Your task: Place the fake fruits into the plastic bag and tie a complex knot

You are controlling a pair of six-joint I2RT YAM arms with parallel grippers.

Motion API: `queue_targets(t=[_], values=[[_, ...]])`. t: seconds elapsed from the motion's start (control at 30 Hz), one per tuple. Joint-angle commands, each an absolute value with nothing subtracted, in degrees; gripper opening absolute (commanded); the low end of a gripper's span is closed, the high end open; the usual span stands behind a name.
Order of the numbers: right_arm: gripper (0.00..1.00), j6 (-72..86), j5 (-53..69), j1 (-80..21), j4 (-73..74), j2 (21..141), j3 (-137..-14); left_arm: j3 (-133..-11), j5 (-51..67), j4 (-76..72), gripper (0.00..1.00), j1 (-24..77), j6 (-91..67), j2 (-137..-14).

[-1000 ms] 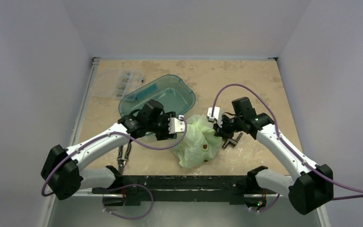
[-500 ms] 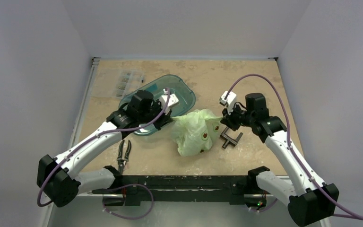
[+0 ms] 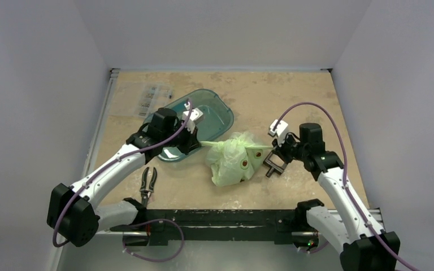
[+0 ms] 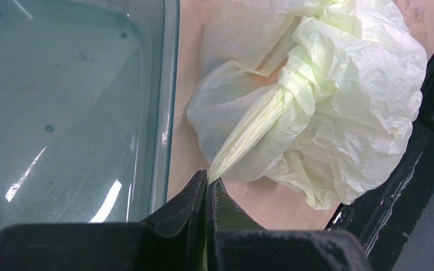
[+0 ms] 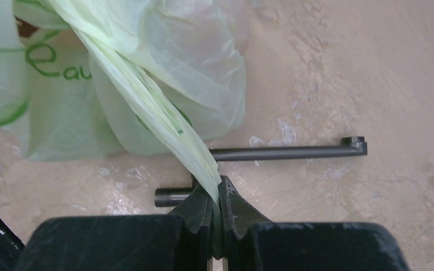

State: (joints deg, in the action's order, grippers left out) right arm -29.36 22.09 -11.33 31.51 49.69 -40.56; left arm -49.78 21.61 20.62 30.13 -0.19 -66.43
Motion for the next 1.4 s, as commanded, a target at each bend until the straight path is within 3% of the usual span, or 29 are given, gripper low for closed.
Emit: queue_targets(t=[0.0, 0.13, 0.33, 0.37, 0.43, 0.5, 0.6, 0.67, 0.8, 0.9, 1.0, 1.23, 1.37], values=[[0.0, -37.26, 5.49, -5.64, 31.74, 48.6, -36.65, -49.46, 11.07, 30.23, 0.0, 25.03, 3.89, -67.52], [0.0, -38.7, 4.76, -4.69, 29.86, 48.55, -33.29, -49.76, 8.74, 32.81, 0.0, 24.97, 3.88, -69.38], [0.0, -42.31, 19.44, -4.55, 39.41, 48.58, -40.78, -51.35, 23.66, 30.72, 0.0, 27.63, 5.7, -65.52], [0.06, -42.86, 23.8, -4.5, 41.3, 49.22, -42.56, -51.98, 24.75, 30.46, 0.0, 28.85, 6.68, -65.21], [0.36, -46.43, 29.68, -4.58, 46.3, 50.71, -46.83, -53.65, 26.12, 30.38, 0.0, 31.66, 8.35, -64.93], [0.69, -48.41, 32.26, -4.64, 49.3, 52.19, -49.83, -55.02, 26.92, 31.19, 0.22, 33.72, 10.78, -65.27], [0.9, -53.17, 34.69, -4.97, 54.73, 54.13, -53.52, -56.92, 26.95, 33.57, 0.66, 34.44, 13.14, -66.43], [0.98, -55.71, 36.21, -5.58, 58.05, 55.28, -55.75, -58.13, 26.34, 35.3, 0.76, 34.43, 14.78, -67.11], [0.95, -54.69, 35.75, -11.07, 57.77, 57.14, -56.86, -58.81, 24.16, 36.74, 0.77, 34.39, 18.76, -68.36], [0.89, -50.94, 32.53, -17.04, 51.91, 58.42, -55.28, -59.9, 21.61, 38.47, 0.69, 34.44, 22.87, -71.25], [0.74, -45.52, 27.4, -22.52, 44.7, 60.32, -54.94, -60.37, 21.31, 40.19, 0.62, 34.44, 27.67, -73.2], [0.38, -42.61, 17.53, -28.13, 34.52, 64.96, -51.25, -58.81, 19.29, 33.94, 0.62, 34.59, 30.15, -77.81], [0.16, -40.39, 17.13, -28.68, 31.95, 65.0, -49.64, -59.17, 19.59, 30.91, 0.43, 34.77, 27.87, -80.78]])
